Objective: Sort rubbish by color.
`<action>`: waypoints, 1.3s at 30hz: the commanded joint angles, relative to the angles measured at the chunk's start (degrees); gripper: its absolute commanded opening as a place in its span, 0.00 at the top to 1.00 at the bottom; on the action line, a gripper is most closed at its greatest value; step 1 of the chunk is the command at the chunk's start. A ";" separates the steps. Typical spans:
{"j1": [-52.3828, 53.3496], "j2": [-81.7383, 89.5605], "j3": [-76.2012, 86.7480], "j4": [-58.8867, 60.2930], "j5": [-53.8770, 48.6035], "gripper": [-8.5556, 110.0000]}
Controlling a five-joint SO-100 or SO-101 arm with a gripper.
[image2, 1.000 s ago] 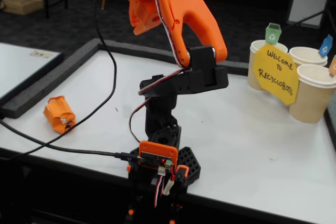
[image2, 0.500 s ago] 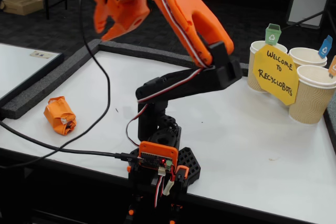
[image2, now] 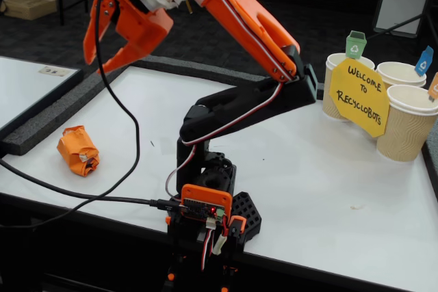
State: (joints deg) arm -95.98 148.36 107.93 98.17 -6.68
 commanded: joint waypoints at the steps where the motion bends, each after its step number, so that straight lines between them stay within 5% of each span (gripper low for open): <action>1: -3.78 1.76 -0.79 -2.02 -0.35 0.92; 25: 4.66 -33.22 -1.93 -11.95 -1.23 0.91; 39: 5.45 -50.45 -6.86 -10.55 -18.81 0.83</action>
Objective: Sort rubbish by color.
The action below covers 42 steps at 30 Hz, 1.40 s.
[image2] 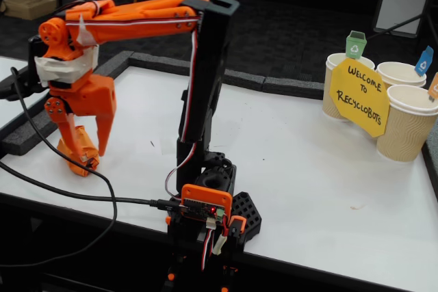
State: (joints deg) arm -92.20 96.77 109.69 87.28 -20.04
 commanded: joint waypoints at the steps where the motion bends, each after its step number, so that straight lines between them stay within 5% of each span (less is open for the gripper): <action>1: 2.02 1.14 -9.49 0.35 -7.12 0.83; 16: 4.22 -1.14 -10.72 2.11 -27.16 0.81; 28: 12.22 -7.65 -18.90 -2.02 -29.62 0.81; 42: 9.67 -12.13 -19.78 -2.64 -29.36 0.77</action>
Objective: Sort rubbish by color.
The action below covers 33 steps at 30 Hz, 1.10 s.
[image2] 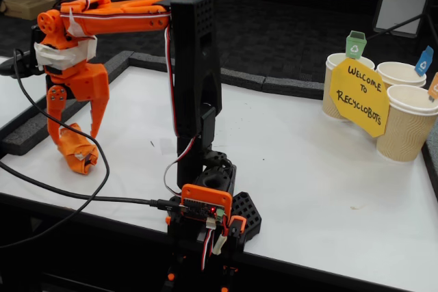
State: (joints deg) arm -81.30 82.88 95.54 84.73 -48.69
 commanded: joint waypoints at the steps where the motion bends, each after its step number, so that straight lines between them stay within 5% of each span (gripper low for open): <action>1: -1.58 1.67 -5.10 -0.35 -0.62 0.77; 15: -4.04 -1.76 1.76 -4.66 -0.44 0.82; 22: -2.20 -1.76 2.64 -7.03 -0.26 0.93; 33: 17.31 6.15 -12.13 1.58 1.14 0.93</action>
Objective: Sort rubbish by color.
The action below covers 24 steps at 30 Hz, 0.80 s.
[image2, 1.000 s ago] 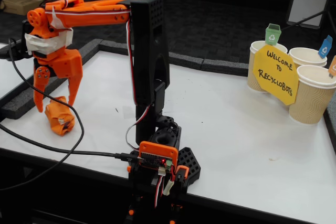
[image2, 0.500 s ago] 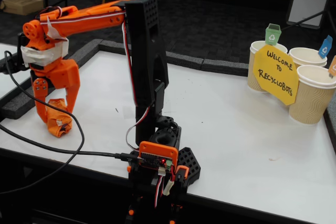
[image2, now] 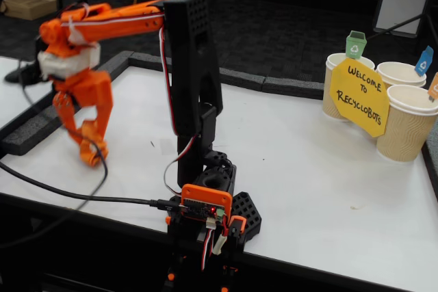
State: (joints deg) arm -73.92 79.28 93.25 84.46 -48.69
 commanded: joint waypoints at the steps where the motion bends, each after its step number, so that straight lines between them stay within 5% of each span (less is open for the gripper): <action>1: 12.22 11.60 -10.37 2.81 1.32 0.93; 15: 33.40 47.20 -3.96 9.84 17.14 0.93; 24: 68.99 71.28 15.91 -3.69 19.95 0.93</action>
State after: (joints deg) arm -19.86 136.76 104.33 87.36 -29.97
